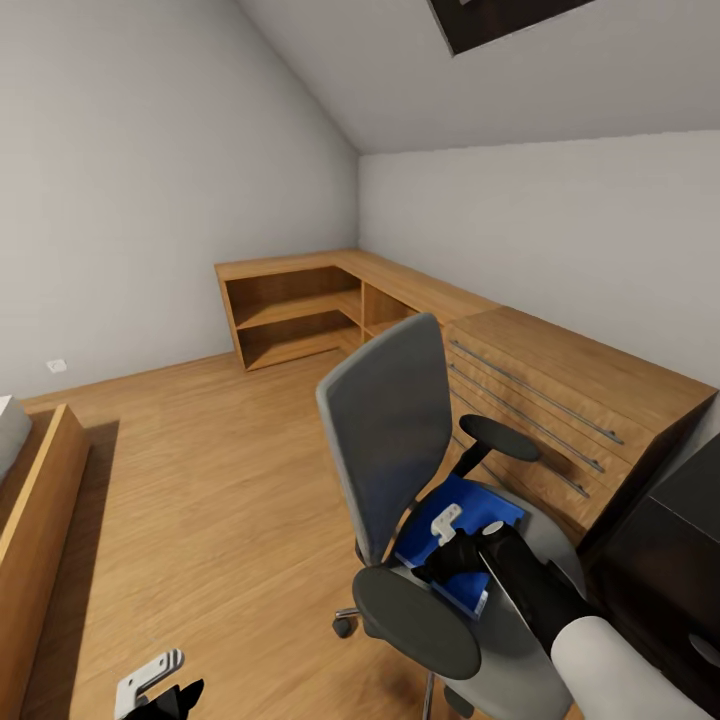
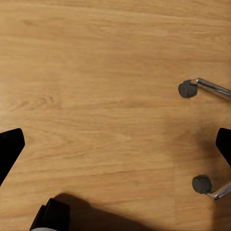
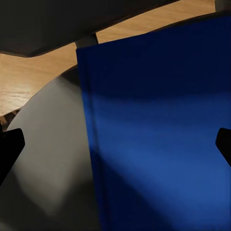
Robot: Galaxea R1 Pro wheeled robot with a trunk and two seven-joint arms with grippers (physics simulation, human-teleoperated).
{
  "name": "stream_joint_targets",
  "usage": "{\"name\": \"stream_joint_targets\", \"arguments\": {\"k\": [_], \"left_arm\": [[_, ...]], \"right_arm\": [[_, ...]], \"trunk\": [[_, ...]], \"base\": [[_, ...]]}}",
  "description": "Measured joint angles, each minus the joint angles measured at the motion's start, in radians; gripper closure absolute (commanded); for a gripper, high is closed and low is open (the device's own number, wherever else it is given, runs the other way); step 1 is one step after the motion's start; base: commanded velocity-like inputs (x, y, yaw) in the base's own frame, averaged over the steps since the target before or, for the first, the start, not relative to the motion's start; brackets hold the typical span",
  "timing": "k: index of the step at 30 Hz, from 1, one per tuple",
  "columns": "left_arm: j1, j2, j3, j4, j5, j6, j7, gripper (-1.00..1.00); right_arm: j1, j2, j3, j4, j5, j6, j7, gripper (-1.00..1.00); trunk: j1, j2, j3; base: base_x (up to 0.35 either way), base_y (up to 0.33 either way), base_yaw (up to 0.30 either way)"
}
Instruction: In the bedroom, organize the workspace by keeping the computer under the desk, ensuring the monitor is on the desk, placing the keyboard on the desk next to the monitor, placing the mouse on the desk next to the keyboard, moving the folder from the swivel chair onto the desk next to the mouse, stacking the notebook on top of the folder with the pen on top of the notebook, and positioning the swivel chair next to the desk.
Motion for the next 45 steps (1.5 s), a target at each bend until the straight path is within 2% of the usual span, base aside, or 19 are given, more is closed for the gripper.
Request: {"name": "stream_joint_targets", "arguments": {"k": [24, 30, 45], "left_arm": [[0.0, 0.0, 0.003, 0.0, 0.003, 0.003, 0.0, -1.0], [0.0, 0.0, 0.003, 0.0, 0.003, 0.003, 0.001, -1.0], [0.0, 0.0, 0.005, 0.0, 0.003, 0.004, 0.001, -1.0]], "right_arm": [[0.0, -0.003, 0.0, 0.003, 0.002, -0.001, -0.003, -1.0], [0.0, -0.004, 0.0, 0.003, 0.002, -0.002, -0.003, -1.0], [0.0, -0.007, 0.0, 0.004, 0.003, -0.002, -0.014, -1.0]], "trunk": [[0.0, 0.0, 0.0], [0.023, -0.042, -0.019], [0.023, -0.042, -0.019]], "base": [[0.0, 0.0, 0.0], [0.0, 0.0, 0.0], [0.0, 0.0, 0.0]]}}
